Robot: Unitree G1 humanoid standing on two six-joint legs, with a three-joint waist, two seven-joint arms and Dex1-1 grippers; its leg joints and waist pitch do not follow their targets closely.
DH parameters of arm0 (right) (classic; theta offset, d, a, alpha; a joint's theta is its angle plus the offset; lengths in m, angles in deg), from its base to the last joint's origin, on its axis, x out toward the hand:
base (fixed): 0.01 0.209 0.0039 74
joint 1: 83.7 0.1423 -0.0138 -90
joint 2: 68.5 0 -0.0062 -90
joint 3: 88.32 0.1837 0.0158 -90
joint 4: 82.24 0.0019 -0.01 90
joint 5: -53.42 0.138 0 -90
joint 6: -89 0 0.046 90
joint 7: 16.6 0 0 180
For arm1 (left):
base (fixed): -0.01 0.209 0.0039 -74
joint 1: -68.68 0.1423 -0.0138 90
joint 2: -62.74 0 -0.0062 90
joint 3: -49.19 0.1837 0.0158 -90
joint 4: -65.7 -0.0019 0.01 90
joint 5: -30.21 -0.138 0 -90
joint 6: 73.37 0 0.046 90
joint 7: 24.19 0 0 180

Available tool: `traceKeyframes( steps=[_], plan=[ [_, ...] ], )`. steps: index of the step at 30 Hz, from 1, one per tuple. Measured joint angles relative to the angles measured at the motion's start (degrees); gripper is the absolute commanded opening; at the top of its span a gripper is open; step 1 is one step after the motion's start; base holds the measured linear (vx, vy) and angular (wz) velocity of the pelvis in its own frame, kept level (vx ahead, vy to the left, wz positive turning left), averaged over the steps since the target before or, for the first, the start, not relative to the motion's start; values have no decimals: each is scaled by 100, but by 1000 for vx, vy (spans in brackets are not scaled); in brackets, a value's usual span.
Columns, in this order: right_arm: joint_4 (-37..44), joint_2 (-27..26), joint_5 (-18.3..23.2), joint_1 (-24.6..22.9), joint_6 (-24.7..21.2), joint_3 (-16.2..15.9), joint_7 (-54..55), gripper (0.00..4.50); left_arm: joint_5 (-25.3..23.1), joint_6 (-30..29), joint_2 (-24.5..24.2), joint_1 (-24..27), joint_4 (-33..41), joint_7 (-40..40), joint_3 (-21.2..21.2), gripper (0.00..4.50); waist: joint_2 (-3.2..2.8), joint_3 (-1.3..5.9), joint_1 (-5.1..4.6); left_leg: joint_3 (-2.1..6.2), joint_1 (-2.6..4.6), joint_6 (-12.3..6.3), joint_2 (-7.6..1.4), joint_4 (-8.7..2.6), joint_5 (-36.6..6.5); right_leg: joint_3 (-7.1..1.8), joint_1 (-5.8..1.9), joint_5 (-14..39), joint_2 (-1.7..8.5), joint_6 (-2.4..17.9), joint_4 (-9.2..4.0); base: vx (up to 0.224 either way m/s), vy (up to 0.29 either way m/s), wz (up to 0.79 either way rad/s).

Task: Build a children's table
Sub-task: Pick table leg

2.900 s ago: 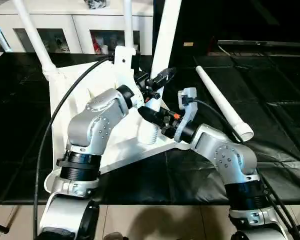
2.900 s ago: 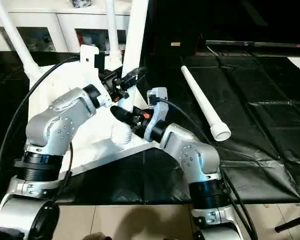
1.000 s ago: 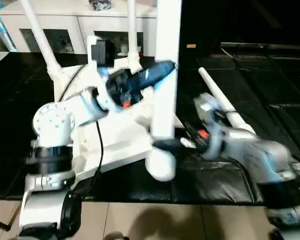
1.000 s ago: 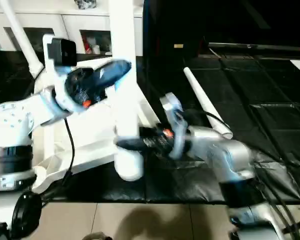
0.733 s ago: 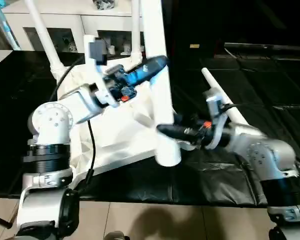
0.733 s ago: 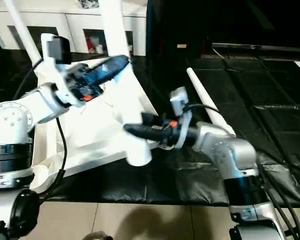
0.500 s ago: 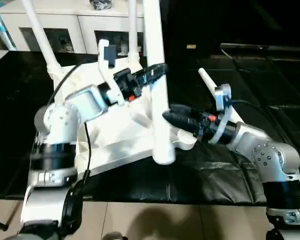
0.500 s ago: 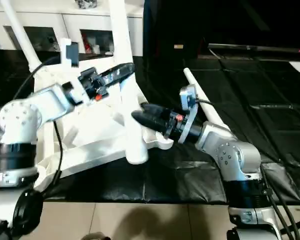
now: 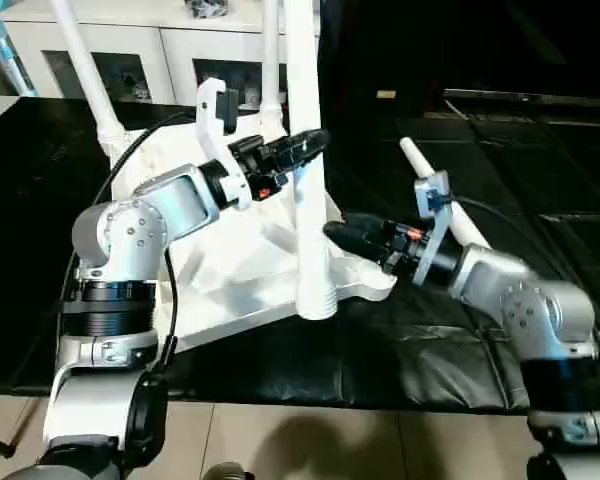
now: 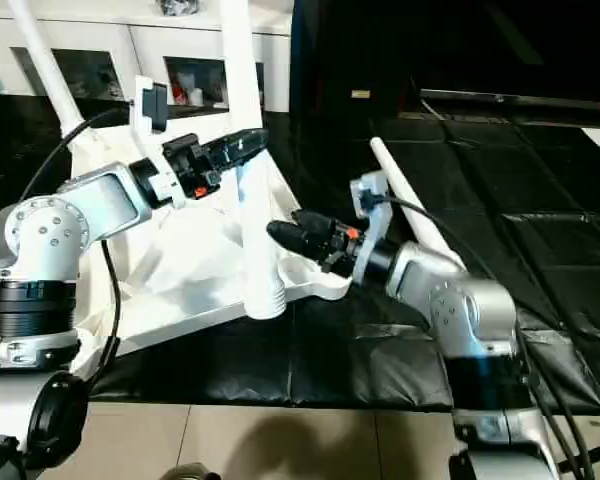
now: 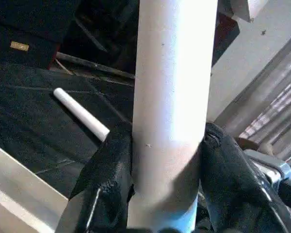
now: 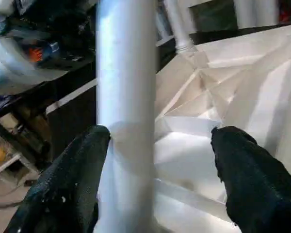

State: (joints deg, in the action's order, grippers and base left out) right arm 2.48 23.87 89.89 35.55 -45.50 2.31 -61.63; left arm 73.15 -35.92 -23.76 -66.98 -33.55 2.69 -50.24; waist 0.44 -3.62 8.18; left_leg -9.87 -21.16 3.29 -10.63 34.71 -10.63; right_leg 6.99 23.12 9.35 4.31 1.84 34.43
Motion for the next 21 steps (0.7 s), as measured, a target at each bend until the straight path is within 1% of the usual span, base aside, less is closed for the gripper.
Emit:
traceKeyframes(
  steps=[3, 11, 14, 17, 21],
  plan=[
    [0, 47, 11, 23, -66, -110, -198, 362, -16, 0, 6, 0, 60, 0, 63, 177, 24, -2, -3, 0, 0, -1, 0, 0, -1, 0, 0, 0, 0, 0, 0, 0, 0, 0],
    [-11, 163, 7, 156, -172, -148, -427, 362, -167, 10, -28, 0, 163, 46, 226, 175, 62, -8, -2, 0, 1, 0, 0, 2, 1, 0, 0, -1, 0, 1, 2, 0, 0, 0],
    [-69, 232, -33, 213, -290, -352, -493, 362, -240, 42, -57, 0, 225, 122, 375, 175, 68, -8, -2, 0, 1, 0, 0, 1, 0, 0, 0, -1, 0, 1, 2, 0, 0, 0],
    [-251, 245, -160, 256, -327, -530, -564, 362, -281, 53, -56, 0, 315, 179, 493, 175, 69, -9, -3, 0, 1, 0, 0, 2, 0, 0, 0, -1, 0, 2, 3, 0, 0, 0],
    [-389, 233, -266, 273, -338, -684, -645, 362, -290, 55, -54, -19, 406, 286, 580, 175, 71, -8, -6, 0, 2, 1, -1, 2, 1, 0, 0, -2, 0, 3, 4, 0, 0, 0]
  ],
)
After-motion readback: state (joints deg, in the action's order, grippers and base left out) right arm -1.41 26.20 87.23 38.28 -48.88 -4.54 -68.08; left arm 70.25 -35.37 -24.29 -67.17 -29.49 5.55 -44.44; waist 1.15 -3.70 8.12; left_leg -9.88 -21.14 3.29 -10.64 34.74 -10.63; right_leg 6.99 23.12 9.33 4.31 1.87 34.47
